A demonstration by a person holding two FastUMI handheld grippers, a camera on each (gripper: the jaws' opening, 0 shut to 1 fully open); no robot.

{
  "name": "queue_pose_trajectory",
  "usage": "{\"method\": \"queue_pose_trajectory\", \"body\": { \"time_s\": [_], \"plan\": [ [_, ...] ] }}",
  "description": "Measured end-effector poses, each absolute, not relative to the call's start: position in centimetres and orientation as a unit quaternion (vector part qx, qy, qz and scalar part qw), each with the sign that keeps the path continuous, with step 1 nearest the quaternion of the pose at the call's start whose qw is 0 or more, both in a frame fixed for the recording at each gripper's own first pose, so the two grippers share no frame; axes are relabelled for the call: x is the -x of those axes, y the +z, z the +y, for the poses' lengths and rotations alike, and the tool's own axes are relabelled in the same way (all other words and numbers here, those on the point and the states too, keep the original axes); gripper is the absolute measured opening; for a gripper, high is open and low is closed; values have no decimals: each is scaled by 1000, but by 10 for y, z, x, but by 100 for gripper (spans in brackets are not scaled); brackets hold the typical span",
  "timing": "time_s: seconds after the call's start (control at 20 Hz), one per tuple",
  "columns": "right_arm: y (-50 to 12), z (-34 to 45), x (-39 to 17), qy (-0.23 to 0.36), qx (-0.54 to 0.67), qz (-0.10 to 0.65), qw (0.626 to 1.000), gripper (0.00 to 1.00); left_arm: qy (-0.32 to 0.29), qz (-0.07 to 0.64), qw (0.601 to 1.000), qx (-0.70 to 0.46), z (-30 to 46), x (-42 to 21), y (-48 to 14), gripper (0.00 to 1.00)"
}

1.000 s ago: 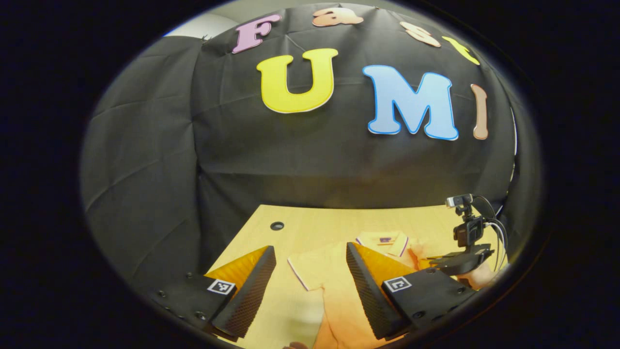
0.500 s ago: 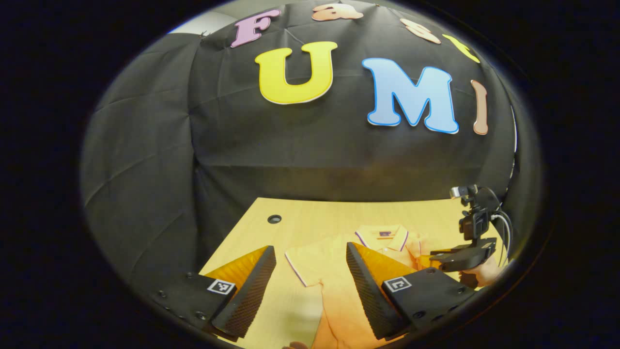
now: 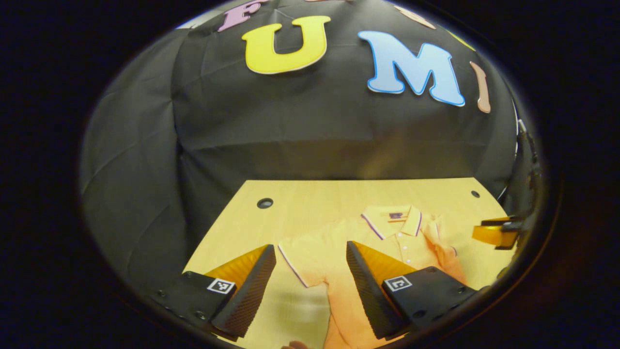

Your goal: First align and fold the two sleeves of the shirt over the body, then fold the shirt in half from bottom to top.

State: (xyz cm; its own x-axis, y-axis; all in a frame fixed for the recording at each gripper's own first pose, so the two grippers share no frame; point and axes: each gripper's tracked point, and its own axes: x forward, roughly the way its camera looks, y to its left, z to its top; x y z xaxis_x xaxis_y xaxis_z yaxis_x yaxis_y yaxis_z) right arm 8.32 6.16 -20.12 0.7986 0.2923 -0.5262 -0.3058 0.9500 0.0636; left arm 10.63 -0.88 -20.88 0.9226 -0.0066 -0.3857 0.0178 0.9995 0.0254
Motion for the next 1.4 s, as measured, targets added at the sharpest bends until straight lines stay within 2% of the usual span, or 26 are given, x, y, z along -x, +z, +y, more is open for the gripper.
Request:
{"method": "queue_pose_trajectory", "body": {
  "time_s": [0.1, 0.4, 0.7, 1.15, 1.4],
  "plan": [
    [-189, 58, -68, 158, -3, 273, 949, 45, -8, 211, 977, -11, -5, -122, -231, 96],
    [-161, 35, -37, 133, -38, 261, 956, 47, -14, 266, 964, -22, 9, -160, -299, 96],
    [-159, 4, -18, 97, -37, 266, 958, 47, -11, 308, 951, -13, 11, -175, -347, 97],
    [-158, -21, -8, 66, -42, 266, 961, 47, 4, 341, 940, -4, 9, -174, -382, 96],
    [-159, -29, -5, 56, -46, 267, 961, 47, 10, 330, 944, 14, 9, -174, -382, 96]
  ]
}}
